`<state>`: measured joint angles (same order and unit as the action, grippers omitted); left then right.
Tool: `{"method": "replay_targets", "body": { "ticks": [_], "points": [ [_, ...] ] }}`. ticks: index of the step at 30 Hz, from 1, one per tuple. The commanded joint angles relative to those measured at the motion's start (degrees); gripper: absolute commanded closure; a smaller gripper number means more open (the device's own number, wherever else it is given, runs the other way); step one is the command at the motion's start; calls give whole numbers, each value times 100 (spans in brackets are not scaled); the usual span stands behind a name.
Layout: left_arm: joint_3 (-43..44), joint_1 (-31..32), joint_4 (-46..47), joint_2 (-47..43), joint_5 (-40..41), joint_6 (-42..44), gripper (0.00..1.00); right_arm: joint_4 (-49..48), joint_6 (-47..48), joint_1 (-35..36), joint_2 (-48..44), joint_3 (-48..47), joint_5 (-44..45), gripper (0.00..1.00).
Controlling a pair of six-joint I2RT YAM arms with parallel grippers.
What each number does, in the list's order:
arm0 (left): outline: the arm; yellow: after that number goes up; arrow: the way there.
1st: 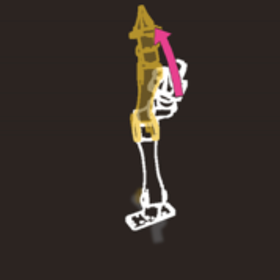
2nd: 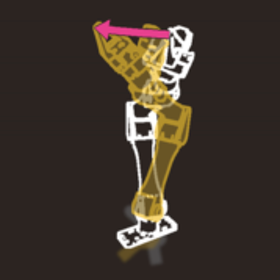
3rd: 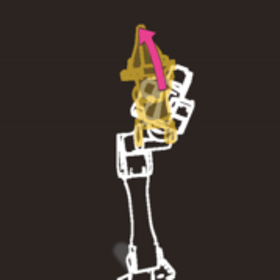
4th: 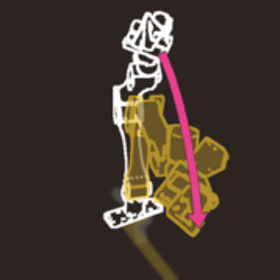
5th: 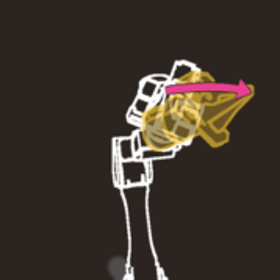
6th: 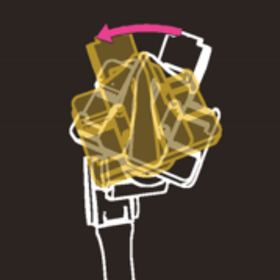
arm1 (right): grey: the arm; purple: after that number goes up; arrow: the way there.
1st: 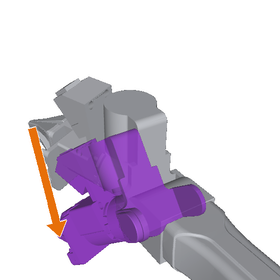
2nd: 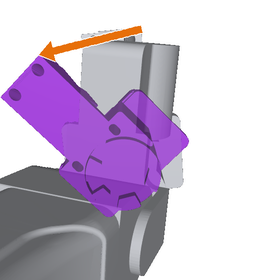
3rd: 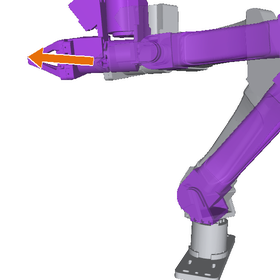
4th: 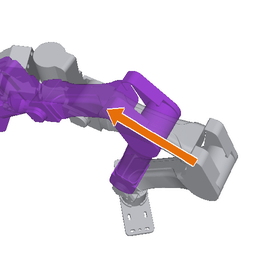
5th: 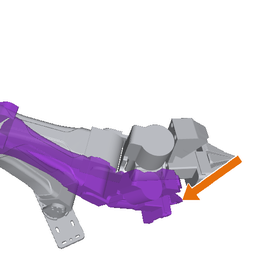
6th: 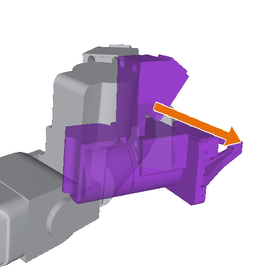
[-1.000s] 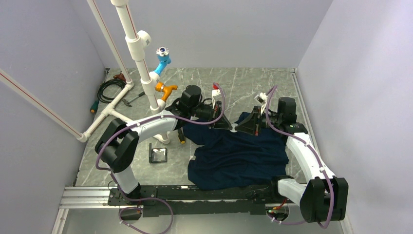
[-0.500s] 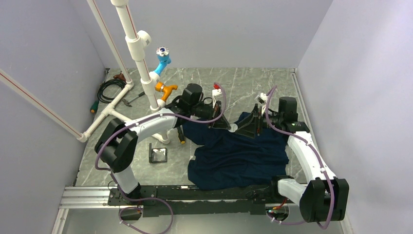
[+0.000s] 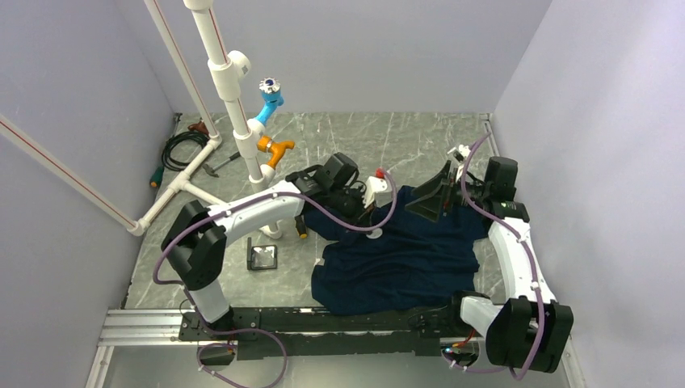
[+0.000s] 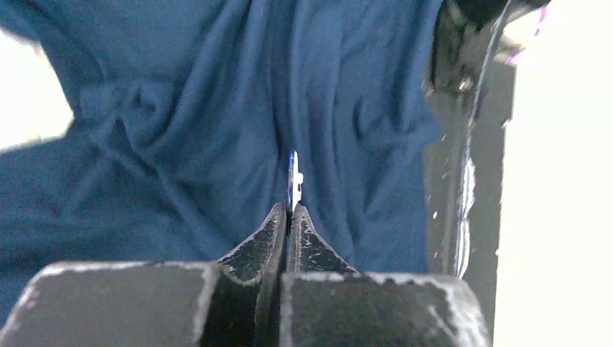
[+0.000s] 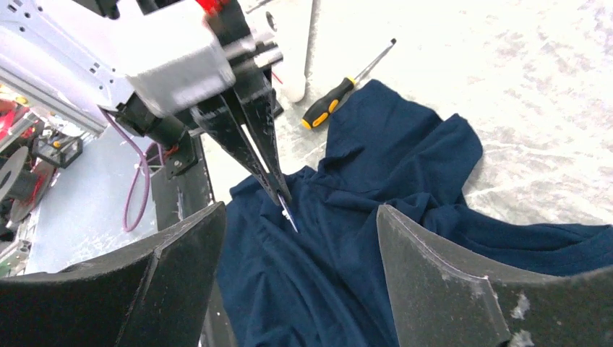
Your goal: Remove the brooch from the garment
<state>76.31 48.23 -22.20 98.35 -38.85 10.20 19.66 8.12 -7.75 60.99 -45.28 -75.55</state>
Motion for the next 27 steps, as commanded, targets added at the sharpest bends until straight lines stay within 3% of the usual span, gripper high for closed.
{"method": "replay_targets", "body": {
  "ticks": [1,7,13,27],
  "points": [
    [-22,-20,-1272,-543,1023,1032,100,-93,51,-209,-149,-336,-408,21],
    [-700,166,-1959,-1188,2519,1706,100,-1505,-921,-297,-43,169,96,19],
    [-1387,178,-2401,-1730,3799,1933,100,-1522,-946,-297,74,174,370,18],
    [-2463,446,-3051,-2859,5573,1586,100,-1525,-940,-297,177,197,444,18]
  ]
}}
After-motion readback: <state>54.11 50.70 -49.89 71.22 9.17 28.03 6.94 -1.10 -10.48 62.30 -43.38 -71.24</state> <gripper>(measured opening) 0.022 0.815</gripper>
